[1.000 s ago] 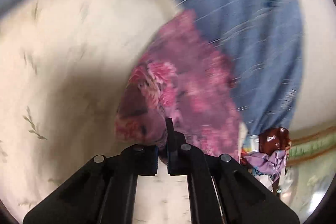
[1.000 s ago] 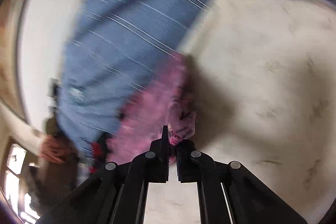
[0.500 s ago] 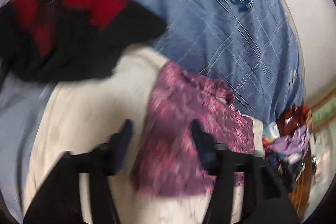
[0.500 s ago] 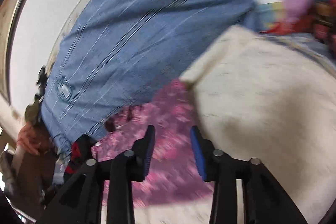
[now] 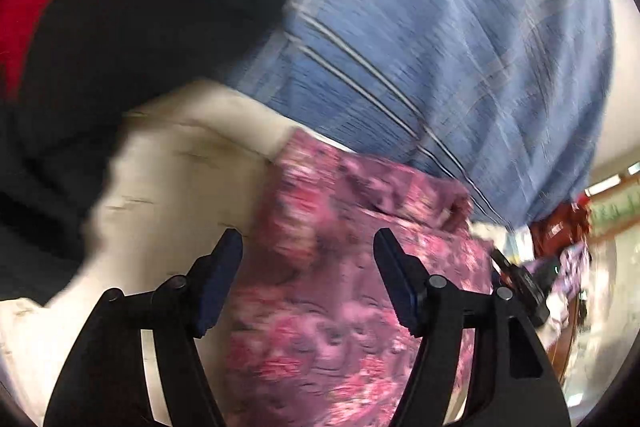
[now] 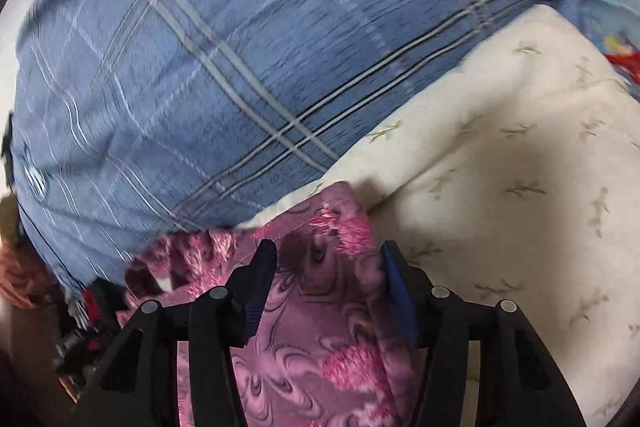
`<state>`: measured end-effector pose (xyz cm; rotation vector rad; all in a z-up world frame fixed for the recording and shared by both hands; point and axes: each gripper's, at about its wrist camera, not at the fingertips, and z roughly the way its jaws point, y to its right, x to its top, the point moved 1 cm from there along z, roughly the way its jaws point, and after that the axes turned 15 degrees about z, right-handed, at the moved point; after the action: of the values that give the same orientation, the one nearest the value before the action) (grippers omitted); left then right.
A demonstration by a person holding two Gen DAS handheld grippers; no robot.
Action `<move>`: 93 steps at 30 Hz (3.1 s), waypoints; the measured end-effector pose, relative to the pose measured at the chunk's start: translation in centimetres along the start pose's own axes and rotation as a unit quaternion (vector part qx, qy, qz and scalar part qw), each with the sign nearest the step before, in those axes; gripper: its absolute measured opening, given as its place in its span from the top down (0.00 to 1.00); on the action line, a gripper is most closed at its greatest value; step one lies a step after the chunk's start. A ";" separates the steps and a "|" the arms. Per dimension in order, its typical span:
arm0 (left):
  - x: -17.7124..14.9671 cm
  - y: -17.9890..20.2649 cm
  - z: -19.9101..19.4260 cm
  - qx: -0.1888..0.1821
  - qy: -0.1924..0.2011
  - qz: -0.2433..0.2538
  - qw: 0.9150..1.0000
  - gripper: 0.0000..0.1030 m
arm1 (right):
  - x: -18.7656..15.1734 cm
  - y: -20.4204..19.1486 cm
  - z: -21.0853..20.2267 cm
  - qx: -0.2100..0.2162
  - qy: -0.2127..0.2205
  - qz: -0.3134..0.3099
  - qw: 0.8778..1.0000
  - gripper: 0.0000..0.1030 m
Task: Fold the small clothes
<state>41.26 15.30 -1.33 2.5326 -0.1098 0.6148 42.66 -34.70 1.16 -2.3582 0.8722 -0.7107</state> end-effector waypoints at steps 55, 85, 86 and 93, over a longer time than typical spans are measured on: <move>-5.6 -4.8 -8.6 0.014 -0.052 -0.022 0.998 0.40 | -44.5 -22.4 3.9 -0.069 0.092 -0.637 0.762 0.95; 0.6 12.2 -2.8 0.041 -0.022 0.131 0.990 0.93 | -33.4 -17.9 -2.7 0.107 0.081 -0.389 0.911 0.95; 0.7 13.4 -2.7 0.041 -0.020 0.144 0.989 0.94 | -32.6 -17.2 -3.4 0.115 0.084 -0.369 0.918 0.95; -0.2 21.6 4.2 0.049 -0.058 0.214 0.974 0.94 | -26.3 -10.0 -6.2 0.136 0.070 -0.221 0.963 0.95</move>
<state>38.51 -5.36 5.67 2.6562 -0.6959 0.6453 25.80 -11.58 4.27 -2.2842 0.2685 -1.1077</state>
